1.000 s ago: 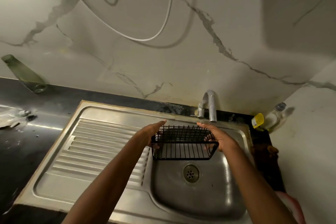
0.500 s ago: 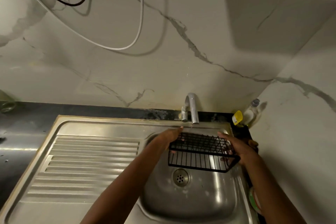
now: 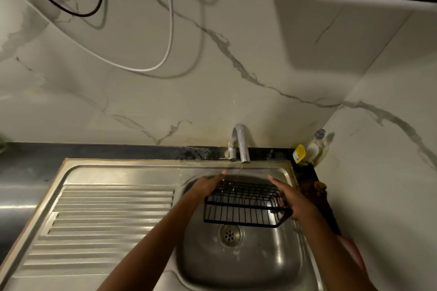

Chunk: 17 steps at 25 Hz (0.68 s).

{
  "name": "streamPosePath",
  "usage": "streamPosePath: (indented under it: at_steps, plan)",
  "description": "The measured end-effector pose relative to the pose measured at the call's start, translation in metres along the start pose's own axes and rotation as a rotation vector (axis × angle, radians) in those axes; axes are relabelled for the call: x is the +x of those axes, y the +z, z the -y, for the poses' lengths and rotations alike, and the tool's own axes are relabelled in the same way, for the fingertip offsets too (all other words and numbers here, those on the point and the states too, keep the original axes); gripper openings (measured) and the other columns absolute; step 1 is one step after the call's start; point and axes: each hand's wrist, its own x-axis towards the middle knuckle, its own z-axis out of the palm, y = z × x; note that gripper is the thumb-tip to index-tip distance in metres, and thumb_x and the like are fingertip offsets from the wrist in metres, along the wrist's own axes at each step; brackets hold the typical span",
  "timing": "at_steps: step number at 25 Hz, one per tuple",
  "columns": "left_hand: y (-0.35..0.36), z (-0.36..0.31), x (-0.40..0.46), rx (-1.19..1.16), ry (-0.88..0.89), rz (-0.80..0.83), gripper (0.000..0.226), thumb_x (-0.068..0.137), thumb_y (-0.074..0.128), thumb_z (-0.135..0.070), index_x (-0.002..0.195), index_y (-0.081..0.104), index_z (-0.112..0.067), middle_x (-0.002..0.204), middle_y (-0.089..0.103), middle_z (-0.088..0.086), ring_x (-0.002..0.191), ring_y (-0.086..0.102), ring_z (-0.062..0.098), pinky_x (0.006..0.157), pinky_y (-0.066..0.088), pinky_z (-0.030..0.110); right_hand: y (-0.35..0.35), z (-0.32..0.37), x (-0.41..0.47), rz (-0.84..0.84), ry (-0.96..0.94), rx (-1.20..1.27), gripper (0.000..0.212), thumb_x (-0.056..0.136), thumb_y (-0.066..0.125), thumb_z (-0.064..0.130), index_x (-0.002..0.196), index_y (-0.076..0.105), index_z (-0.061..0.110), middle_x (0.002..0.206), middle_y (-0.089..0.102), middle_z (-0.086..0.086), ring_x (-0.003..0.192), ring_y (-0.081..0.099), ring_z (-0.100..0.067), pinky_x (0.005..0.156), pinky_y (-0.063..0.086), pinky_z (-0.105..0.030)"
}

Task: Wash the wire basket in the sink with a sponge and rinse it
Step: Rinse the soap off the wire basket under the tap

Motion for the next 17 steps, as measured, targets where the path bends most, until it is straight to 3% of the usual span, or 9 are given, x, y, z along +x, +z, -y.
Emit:
streamPosePath:
  at_steps: [2, 4, 6, 9, 11, 14, 17]
  plan:
    - [-0.019, 0.028, -0.008, -0.053, 0.048, -0.004, 0.089, 0.066, 0.065, -0.093, 0.125, 0.065, -0.027, 0.123, 0.069, 0.003, 0.114, 0.065, 0.021, 0.1, 0.057, 0.044, 0.022, 0.006, 0.003, 0.053, 0.001, -0.05, 0.073, 0.064, 0.083, 0.066, 0.117, 0.07, 0.018, 0.11, 0.073, -0.016, 0.091, 0.074, -0.031, 0.079, 0.061, -0.049]
    - [-0.039, 0.043, -0.021, -0.056, 0.062, 0.054, 0.059, 0.076, 0.072, -0.077, 0.118, 0.065, -0.035, 0.115, 0.07, -0.004, 0.105, 0.065, 0.013, 0.087, 0.057, 0.033, 0.041, 0.015, 0.001, 0.098, -0.003, -0.118, 0.07, 0.067, 0.08, 0.068, 0.115, 0.069, 0.019, 0.109, 0.072, -0.015, 0.099, 0.071, -0.033, 0.086, 0.059, -0.051]
    - [-0.052, 0.05, -0.027, -0.105, 0.053, 0.043, 0.027, 0.091, 0.071, -0.053, 0.11, 0.063, -0.036, 0.107, 0.068, -0.01, 0.098, 0.061, 0.008, 0.074, 0.046, 0.024, 0.059, 0.027, 0.001, 0.121, -0.017, -0.232, 0.06, 0.073, 0.075, 0.067, 0.114, 0.065, 0.024, 0.109, 0.064, -0.009, 0.106, 0.063, -0.034, 0.084, 0.059, -0.048]
    - [-0.06, 0.059, -0.029, -0.16, 0.048, -0.002, 0.035, 0.09, 0.074, -0.049, 0.114, 0.065, -0.025, 0.111, 0.071, 0.005, 0.099, 0.066, 0.021, 0.079, 0.053, 0.032, 0.087, 0.045, 0.007, 0.12, -0.017, -0.351, 0.035, 0.093, 0.061, 0.042, 0.116, 0.061, 0.015, 0.102, 0.062, -0.008, 0.088, 0.065, -0.027, 0.064, 0.06, -0.036]
    - [-0.059, 0.065, -0.028, -0.206, 0.053, -0.034, 0.035, 0.09, 0.075, -0.044, 0.113, 0.067, -0.019, 0.107, 0.07, 0.014, 0.091, 0.064, 0.023, 0.079, 0.054, 0.037, 0.104, 0.055, 0.011, 0.044, -0.037, -0.441, 0.028, 0.097, 0.051, 0.03, 0.113, 0.059, 0.008, 0.095, 0.064, -0.01, 0.082, 0.066, -0.026, 0.065, 0.061, -0.036]
    - [-0.054, 0.062, -0.035, -0.309, -0.016, -0.093, 0.013, 0.097, 0.067, -0.029, 0.108, 0.065, -0.021, 0.098, 0.067, 0.005, 0.085, 0.061, 0.016, 0.07, 0.05, 0.03, 0.122, 0.058, 0.033, -0.114, -0.231, -0.607, 0.017, 0.091, 0.06, 0.031, 0.097, 0.056, 0.015, 0.089, 0.062, -0.005, 0.086, 0.064, -0.021, 0.07, 0.053, -0.031]
    - [-0.045, 0.057, -0.037, -0.395, -0.068, -0.153, 0.005, 0.098, 0.066, -0.026, 0.099, 0.066, -0.021, 0.091, 0.066, -0.001, 0.083, 0.059, 0.011, 0.064, 0.045, 0.027, 0.147, 0.057, 0.061, 0.031, -0.336, -0.668, 0.02, 0.089, 0.065, 0.03, 0.099, 0.067, 0.012, 0.085, 0.07, -0.001, 0.08, 0.065, -0.014, 0.076, 0.054, -0.033]
